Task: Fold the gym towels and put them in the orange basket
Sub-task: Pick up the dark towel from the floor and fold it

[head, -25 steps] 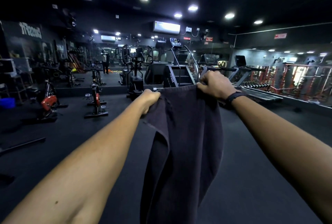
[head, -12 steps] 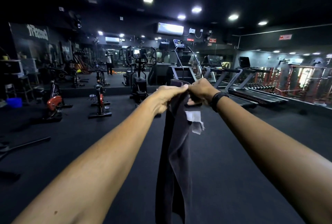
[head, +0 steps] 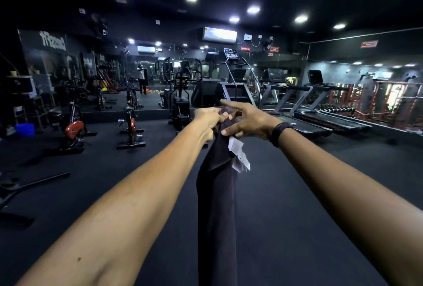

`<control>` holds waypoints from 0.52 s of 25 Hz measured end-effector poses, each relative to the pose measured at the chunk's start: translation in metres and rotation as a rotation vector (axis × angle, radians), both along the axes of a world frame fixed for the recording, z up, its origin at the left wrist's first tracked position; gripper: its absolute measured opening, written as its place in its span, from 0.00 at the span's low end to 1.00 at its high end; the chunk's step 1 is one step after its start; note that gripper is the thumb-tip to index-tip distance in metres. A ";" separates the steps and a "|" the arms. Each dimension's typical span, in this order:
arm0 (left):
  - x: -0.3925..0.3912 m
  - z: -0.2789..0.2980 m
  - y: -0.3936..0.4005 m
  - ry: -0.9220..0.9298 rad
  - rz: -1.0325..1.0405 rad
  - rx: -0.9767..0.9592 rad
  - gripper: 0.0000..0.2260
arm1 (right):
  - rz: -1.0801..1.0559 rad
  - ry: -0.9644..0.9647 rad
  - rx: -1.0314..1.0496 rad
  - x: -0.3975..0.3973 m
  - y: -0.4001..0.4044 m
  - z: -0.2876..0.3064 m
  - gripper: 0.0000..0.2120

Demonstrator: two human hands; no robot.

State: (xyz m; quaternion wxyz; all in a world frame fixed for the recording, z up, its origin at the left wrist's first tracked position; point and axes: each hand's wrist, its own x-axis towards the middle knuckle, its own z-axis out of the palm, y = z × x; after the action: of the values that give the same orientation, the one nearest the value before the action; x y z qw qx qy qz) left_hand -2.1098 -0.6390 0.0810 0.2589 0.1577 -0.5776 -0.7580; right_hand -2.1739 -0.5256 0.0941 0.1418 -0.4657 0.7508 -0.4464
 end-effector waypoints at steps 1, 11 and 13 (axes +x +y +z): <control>0.000 0.000 0.002 0.011 0.000 0.038 0.09 | -0.061 0.027 -0.024 0.001 -0.003 -0.003 0.45; 0.002 -0.007 -0.017 -0.059 0.239 0.004 0.11 | -0.338 -0.279 0.127 0.000 0.010 0.000 0.12; 0.006 -0.006 -0.021 -0.051 0.263 -0.017 0.13 | -0.384 -0.374 0.058 0.000 0.014 0.005 0.13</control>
State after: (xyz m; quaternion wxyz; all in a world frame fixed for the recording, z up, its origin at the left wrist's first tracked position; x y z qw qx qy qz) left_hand -2.1035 -0.6602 0.0752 0.3424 0.2490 -0.5648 -0.7084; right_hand -2.1739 -0.5118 0.0995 0.2040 -0.2199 0.7987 -0.5216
